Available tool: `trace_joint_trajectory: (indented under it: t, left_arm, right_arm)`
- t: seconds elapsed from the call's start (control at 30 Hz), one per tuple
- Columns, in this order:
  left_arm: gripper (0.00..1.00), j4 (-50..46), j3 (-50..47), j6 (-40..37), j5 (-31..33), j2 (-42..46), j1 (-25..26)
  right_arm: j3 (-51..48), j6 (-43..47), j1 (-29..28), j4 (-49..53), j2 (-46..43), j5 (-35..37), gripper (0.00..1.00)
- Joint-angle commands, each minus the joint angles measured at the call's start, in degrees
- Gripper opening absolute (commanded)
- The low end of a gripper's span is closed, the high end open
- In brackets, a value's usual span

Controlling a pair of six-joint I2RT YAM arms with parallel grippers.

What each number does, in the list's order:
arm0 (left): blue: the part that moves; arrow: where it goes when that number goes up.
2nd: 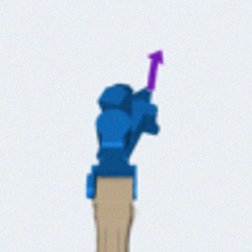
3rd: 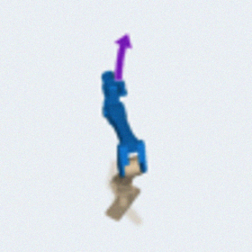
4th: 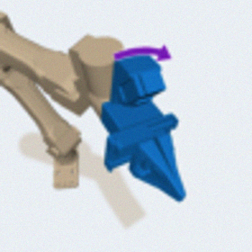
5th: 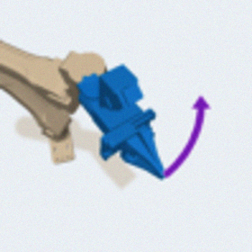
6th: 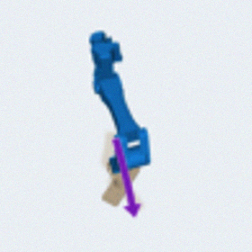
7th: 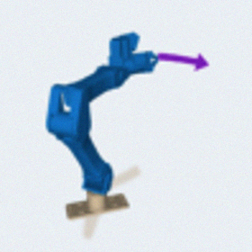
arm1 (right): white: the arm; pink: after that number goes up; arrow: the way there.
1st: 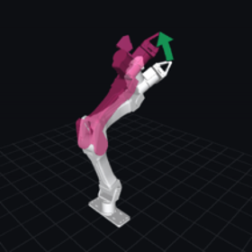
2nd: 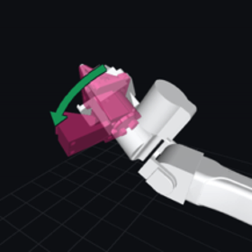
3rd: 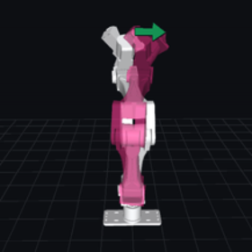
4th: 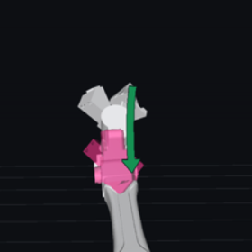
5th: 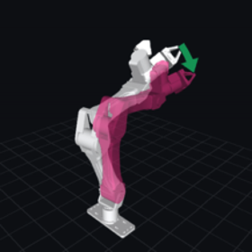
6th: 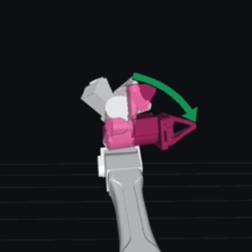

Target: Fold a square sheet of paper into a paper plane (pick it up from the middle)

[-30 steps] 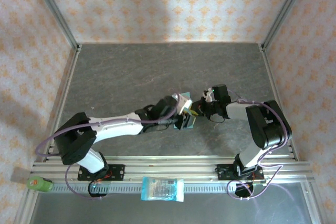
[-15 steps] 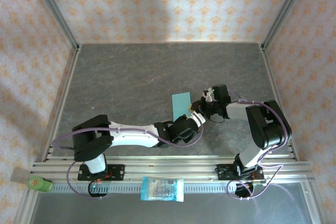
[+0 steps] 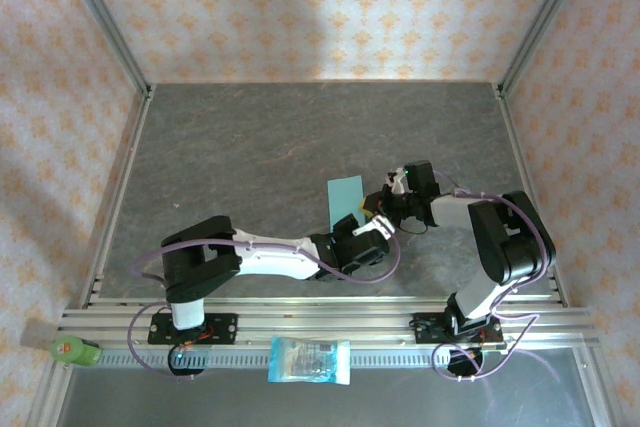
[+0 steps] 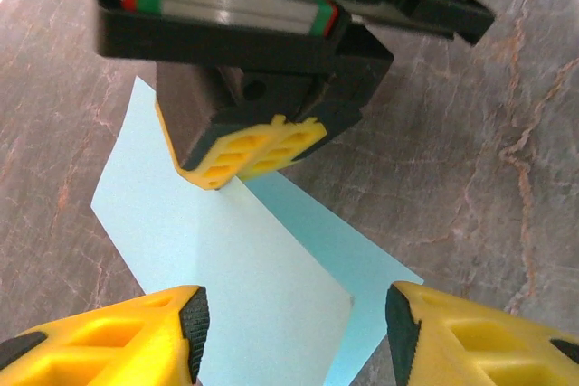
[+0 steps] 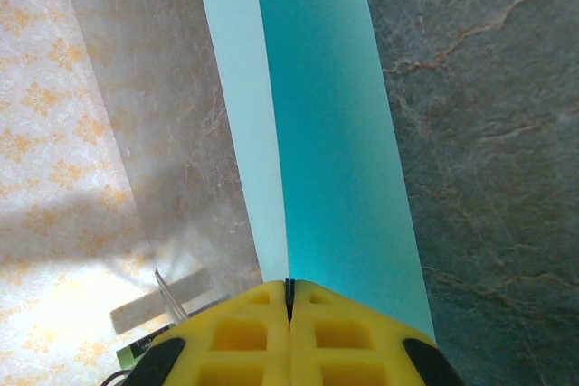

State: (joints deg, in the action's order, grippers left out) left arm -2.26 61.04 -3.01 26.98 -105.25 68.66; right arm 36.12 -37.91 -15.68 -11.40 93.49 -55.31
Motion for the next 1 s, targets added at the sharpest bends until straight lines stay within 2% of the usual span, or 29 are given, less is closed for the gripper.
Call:
trace_joint_trajectory:
  t: [0.0, 0.2, 0.3, 0.43, 0.6, 0.7, 0.73, 0.83, 0.97]
  left_arm:
    - [0.59, -2.60, 1.53, -2.00, 3.32, -1.24, 0.62]
    - [0.55, -3.36, 1.96, -2.51, 4.72, -2.45, 0.60]
    - [0.48, -3.28, 2.02, -2.88, 5.04, -2.59, 0.59]
    - [0.30, -3.01, 2.24, -3.19, 4.74, -2.42, 0.58]
    - [0.00, -2.41, 1.93, -2.98, 5.10, -2.55, 0.62]
    - [0.00, -1.64, 1.64, -2.24, 4.73, -2.29, 0.36]
    - [0.00, -1.38, 1.48, -1.77, 4.12, -2.00, 0.10]
    - [0.00, -1.19, 1.47, 0.46, -0.82, -0.49, -1.51]
    - [0.00, -0.29, 0.60, 4.67, -12.16, 1.82, -5.86]
  right_arm:
    - [-0.34, -0.23, 0.21, 0.05, -0.77, 0.11, 0.03]
    - [-0.42, -0.06, 0.21, 0.32, -1.19, 0.14, 0.03]
    - [-0.35, -0.12, 0.22, 0.41, -1.30, 0.08, 0.04]
    - [-0.25, -0.38, 0.21, 0.26, -1.27, -0.23, 0.05]
    - [0.00, -0.26, 0.21, 0.82, -2.39, -0.37, 0.10]
    - [0.42, 0.94, 0.21, 3.22, -4.01, 1.12, 0.17]
    - [0.82, 1.85, 0.21, 5.07, -4.67, 2.59, 0.21]
    - [1.80, 4.30, 0.55, 11.65, -7.64, 13.33, 0.29]
    - [-1.67, 4.07, 3.03, 11.95, -13.89, 26.23, 0.33]
